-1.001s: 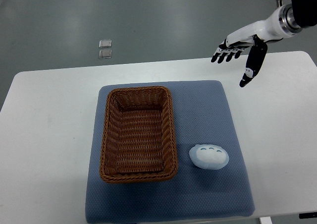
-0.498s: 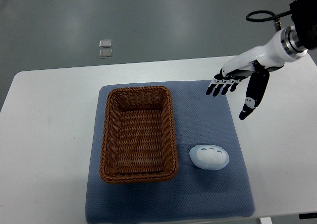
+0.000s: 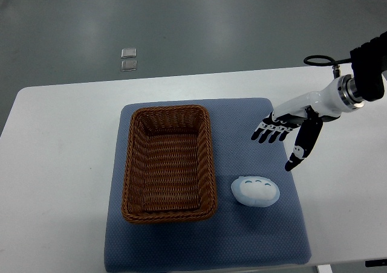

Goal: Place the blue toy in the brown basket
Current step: 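Lower the right hand onto the white egg-shaped toy and close fingers, then lift the toy with the right hand up off the cushion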

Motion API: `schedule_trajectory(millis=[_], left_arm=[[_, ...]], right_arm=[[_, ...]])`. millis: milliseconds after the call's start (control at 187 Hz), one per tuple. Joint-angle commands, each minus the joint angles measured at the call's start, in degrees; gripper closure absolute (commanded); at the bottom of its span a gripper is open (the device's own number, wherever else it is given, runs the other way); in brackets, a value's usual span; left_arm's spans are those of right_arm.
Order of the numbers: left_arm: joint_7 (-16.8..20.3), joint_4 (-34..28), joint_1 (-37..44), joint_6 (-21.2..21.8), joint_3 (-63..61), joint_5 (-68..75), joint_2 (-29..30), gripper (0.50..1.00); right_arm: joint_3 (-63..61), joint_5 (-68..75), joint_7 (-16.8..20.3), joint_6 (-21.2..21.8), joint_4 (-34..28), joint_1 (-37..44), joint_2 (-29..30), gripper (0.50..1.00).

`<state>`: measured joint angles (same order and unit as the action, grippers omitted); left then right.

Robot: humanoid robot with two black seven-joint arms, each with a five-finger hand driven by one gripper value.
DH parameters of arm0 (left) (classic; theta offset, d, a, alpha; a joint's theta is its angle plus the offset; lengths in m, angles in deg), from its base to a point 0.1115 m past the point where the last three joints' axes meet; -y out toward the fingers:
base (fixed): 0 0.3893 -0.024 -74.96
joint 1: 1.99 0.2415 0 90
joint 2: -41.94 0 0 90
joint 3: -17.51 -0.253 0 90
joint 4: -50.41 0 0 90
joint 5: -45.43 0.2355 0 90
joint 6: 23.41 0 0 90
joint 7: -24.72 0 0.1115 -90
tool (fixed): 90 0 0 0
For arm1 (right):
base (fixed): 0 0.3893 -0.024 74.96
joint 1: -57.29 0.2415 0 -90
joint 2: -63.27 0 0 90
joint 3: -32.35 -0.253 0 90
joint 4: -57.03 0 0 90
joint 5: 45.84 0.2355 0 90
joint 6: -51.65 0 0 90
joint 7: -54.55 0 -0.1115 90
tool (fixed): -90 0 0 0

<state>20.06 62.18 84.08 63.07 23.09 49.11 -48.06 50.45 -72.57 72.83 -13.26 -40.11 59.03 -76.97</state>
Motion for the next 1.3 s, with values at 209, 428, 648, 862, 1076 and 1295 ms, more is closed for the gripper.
schedule_trajectory(millis=[209,428,648,862,1076,1295], left_arm=[[0.0,0.0,0.0,0.0,-0.2,0.0,0.0,0.5],[0.0,0.4,0.0,0.1,-0.2,0.0,0.0,0.5],[0.0,0.4,0.0,0.1,-0.2,0.0,0.0,0.5],[0.0,0.4,0.0,0.1,-0.2,0.0,0.0,0.5],[0.0,0.5,0.0,0.0,-0.3,0.0,0.0,0.5],[0.0,0.4,0.0,0.0,-0.3,0.0,0.0,0.5]], right_arm=[[-0.8,-7.5,-3.8,-8.2,-0.1,-8.7,0.9,0.587],[-2.6,-9.6,-5.0,-10.0,0.0,-14.3,1.4,0.587],[-7.4,-11.8,-5.1,-11.2,0.6,-21.2,2.2,0.587],[-11.2,-12.4,-5.2,-12.2,1.8,-26.2,3.7,0.587],[-12.0,-14.0,-5.2,-13.1,3.4,-29.2,5.2,0.589],[-14.9,-14.3,-5.2,-13.1,5.2,-31.9,7.5,0.591]])
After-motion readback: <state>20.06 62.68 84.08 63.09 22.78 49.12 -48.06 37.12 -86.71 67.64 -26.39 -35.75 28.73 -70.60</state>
